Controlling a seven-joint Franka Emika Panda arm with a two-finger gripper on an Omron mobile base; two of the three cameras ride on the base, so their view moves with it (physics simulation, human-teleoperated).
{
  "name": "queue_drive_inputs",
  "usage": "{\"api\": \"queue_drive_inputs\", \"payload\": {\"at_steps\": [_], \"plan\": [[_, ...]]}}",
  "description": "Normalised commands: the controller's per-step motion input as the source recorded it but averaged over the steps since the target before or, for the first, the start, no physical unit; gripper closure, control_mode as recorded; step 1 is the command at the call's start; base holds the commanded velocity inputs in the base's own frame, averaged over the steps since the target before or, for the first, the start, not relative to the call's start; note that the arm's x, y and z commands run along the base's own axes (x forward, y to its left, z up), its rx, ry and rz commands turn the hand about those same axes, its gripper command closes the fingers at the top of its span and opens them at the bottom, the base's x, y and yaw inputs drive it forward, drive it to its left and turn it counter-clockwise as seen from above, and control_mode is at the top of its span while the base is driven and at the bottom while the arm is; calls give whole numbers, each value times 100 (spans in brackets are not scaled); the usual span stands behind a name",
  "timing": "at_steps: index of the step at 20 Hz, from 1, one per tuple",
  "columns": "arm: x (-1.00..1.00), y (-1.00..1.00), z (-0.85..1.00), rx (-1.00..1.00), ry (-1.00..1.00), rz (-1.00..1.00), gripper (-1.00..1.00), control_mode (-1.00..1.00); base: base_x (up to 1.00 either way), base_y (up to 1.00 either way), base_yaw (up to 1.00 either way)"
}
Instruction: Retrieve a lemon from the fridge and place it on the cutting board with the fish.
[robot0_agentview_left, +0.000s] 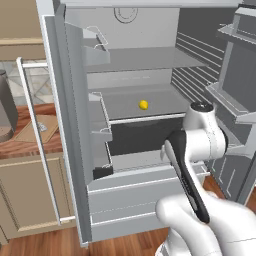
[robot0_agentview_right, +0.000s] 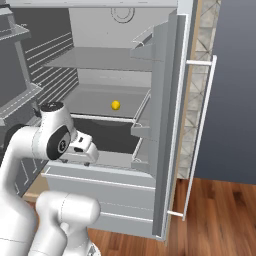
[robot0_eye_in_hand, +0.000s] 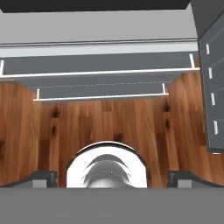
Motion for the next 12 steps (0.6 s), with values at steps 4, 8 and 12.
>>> {"api": "queue_drive_inputs", "payload": {"at_steps": [4, 8, 12], "plan": [[8, 0, -3, 0, -2, 0, -100, 100, 27, -8, 0], [0, 0, 0, 0, 0, 0, -100, 100, 53, -12, 0], [0, 0, 0, 0, 0, 0, -100, 100, 67, -4, 0]]}}
